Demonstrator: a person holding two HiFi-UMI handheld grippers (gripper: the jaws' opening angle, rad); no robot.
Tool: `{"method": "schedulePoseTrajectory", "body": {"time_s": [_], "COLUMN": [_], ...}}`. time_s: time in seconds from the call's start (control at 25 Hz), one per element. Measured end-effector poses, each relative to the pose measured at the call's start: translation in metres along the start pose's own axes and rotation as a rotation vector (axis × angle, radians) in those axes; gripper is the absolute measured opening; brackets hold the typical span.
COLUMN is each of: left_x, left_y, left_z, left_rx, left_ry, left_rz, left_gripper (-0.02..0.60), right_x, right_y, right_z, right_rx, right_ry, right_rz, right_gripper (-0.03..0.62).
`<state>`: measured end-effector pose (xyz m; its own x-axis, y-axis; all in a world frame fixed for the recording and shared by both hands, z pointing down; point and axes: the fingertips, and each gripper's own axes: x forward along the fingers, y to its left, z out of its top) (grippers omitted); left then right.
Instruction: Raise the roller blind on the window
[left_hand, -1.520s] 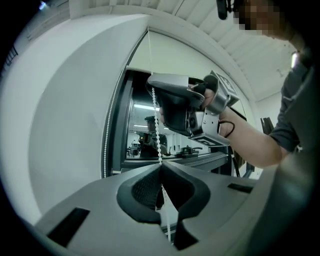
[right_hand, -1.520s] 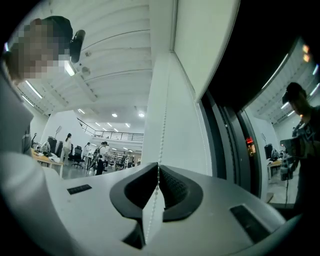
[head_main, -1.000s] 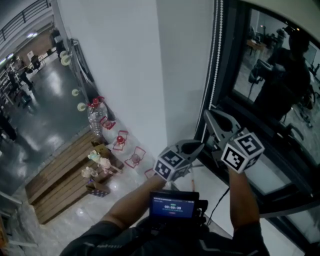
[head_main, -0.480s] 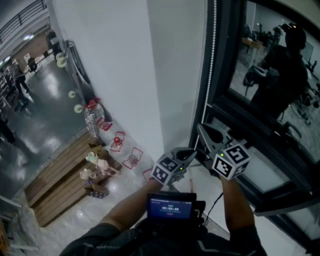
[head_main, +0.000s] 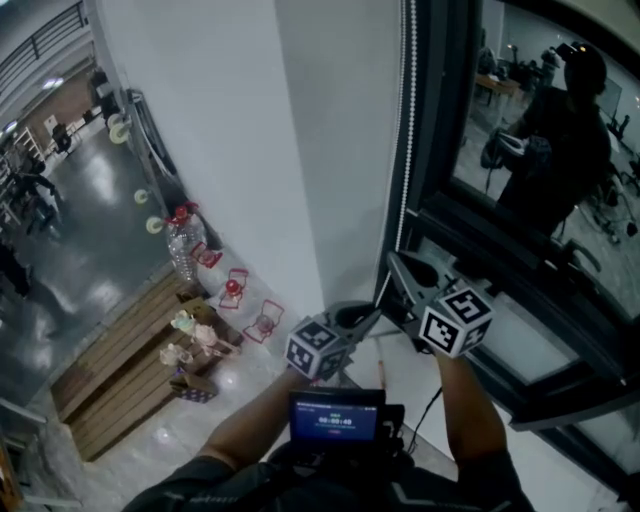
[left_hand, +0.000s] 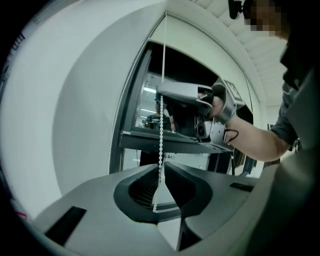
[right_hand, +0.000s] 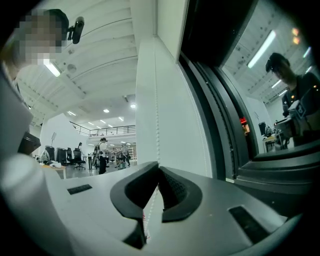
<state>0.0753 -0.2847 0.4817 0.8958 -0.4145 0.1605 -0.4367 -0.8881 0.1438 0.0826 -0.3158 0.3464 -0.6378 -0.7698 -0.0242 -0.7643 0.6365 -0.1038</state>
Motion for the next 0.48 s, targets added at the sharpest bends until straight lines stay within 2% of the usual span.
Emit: {"method": "schedulePoseTrajectory", "body": {"time_s": [0.12,0.24,0.4,0.48], "left_x": [-0.019,-0.035,-0.049,-0.05], "left_y": [0.006,0.009,0.0,-0.009], "left_z": [0.02,0.05,0.126,0.163], "left_rx": [-0.004,0.034,0.066,0.094], "left_ry": [-0.027,-0.065,-0.215,-0.264], "left_rz": [0.029,0.049,0.042,0.028], "left_gripper": [0.064,0.089,0.089,0.089], "right_x": [0.0,0.001,0.001,0.0], "right_y": [0.0,0.0,0.003,0.005], "right_z": [0.001,-0.001,-0.002,-0.001], "right_rx": [0.004,0.002,-0.003,-0.003], "right_ry": [-0.005,-0.007,-0.006,-0.009], "right_rz": [-0.002,0.01,0.021,0.025], "right_gripper": [0.0,0.0,0.0,0.0]}}
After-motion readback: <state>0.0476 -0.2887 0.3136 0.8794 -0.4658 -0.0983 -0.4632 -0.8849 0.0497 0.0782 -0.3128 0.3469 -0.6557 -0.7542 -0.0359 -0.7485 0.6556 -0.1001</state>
